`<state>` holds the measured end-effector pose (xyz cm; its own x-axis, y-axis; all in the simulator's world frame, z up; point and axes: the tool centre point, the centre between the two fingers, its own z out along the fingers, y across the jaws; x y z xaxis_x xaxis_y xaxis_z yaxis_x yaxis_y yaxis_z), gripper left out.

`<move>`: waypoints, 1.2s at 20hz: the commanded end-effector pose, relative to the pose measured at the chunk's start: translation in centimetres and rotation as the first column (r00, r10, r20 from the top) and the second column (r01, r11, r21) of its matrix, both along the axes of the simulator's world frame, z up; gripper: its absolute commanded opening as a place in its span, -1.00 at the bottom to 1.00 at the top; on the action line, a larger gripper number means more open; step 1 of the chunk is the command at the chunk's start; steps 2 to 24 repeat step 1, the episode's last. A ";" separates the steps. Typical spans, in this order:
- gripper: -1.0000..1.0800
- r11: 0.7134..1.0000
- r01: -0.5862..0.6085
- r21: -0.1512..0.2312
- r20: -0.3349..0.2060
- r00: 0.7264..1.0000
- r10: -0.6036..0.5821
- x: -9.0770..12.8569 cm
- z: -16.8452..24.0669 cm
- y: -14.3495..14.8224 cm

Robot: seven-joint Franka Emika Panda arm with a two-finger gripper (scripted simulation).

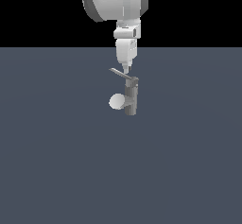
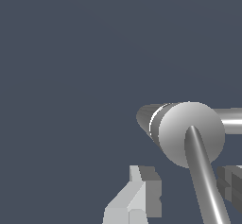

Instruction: Turn on the faucet by rotating a designated handle.

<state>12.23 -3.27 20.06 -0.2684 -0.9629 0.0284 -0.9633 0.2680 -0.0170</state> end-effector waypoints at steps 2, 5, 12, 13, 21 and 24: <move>-1.00 0.996 -0.078 0.031 -0.008 0.997 0.078 0.5 -1.8 6.4; -1.00 0.996 -0.078 0.031 -0.008 0.997 0.078 0.5 -1.8 6.4; -1.00 0.996 -0.078 0.031 -0.008 0.997 0.078 0.5 -1.8 6.4; -1.00 0.996 -0.078 0.031 -0.008 0.997 0.078 0.5 -1.8 6.4; -1.00 0.996 -0.078 0.031 -0.008 0.997 0.078 0.5 -1.8 6.4; -1.00 0.996 -0.078 0.031 -0.008 0.997 0.078 0.5 -1.8 6.4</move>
